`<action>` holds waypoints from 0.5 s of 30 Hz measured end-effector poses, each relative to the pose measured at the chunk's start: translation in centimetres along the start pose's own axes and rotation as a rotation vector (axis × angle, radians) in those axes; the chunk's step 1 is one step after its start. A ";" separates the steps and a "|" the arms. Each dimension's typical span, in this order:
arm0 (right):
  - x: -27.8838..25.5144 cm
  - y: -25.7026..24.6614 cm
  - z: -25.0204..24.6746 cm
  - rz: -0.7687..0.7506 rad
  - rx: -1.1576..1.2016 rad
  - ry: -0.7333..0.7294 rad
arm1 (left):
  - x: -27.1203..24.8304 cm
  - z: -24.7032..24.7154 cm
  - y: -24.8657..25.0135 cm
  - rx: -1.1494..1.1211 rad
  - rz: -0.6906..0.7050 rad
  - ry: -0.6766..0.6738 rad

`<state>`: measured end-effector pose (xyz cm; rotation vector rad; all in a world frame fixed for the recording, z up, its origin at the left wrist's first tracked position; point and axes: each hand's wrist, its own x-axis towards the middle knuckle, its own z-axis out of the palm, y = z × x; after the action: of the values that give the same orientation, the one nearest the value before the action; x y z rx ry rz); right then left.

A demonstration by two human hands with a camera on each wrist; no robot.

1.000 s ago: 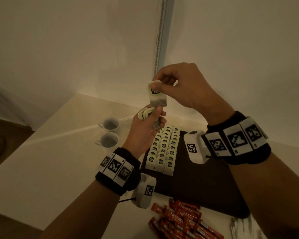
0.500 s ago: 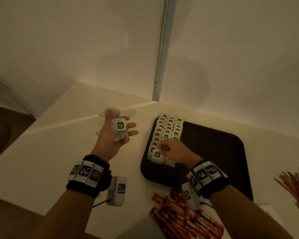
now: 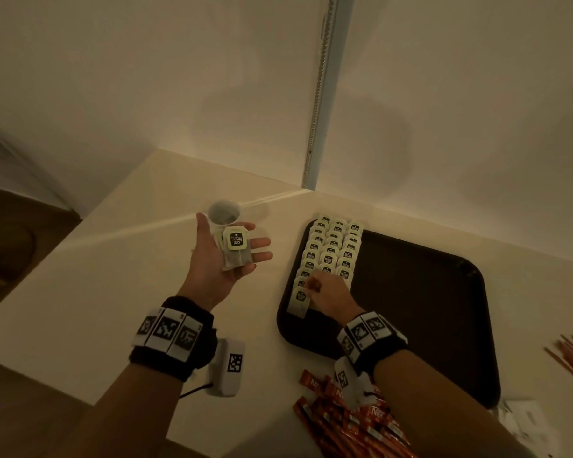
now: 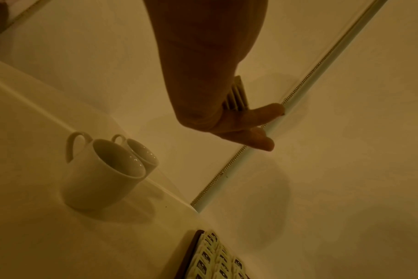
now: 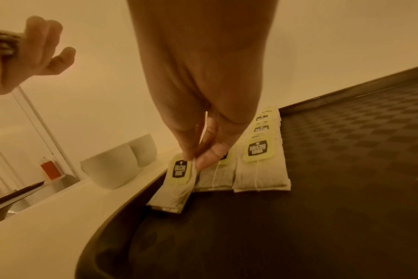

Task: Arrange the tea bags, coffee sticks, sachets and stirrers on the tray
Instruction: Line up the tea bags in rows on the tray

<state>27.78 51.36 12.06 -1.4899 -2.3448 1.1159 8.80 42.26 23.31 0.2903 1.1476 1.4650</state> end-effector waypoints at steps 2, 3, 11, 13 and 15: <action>0.2 0.0 0.0 0.005 -0.006 0.003 | 0.1 0.0 -0.1 0.008 -0.010 -0.011; 0.2 -0.3 -0.2 0.007 -0.005 0.016 | 0.1 0.1 -0.1 0.015 -0.016 -0.017; -1.1 -10.7 -7.5 -0.435 0.356 0.182 | -0.2 2.5 -0.5 0.196 -0.034 -0.094; -1.4 -12.5 -9.0 -0.527 0.247 0.069 | -0.4 3.5 -0.4 0.217 -0.016 -0.130; -1.3 -13.3 -10.5 -0.556 0.200 0.034 | -0.6 4.3 -0.2 0.210 0.003 -0.183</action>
<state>23.94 52.53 28.51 -0.7128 -2.3205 1.1091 12.26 43.73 25.49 0.5605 1.1518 1.2926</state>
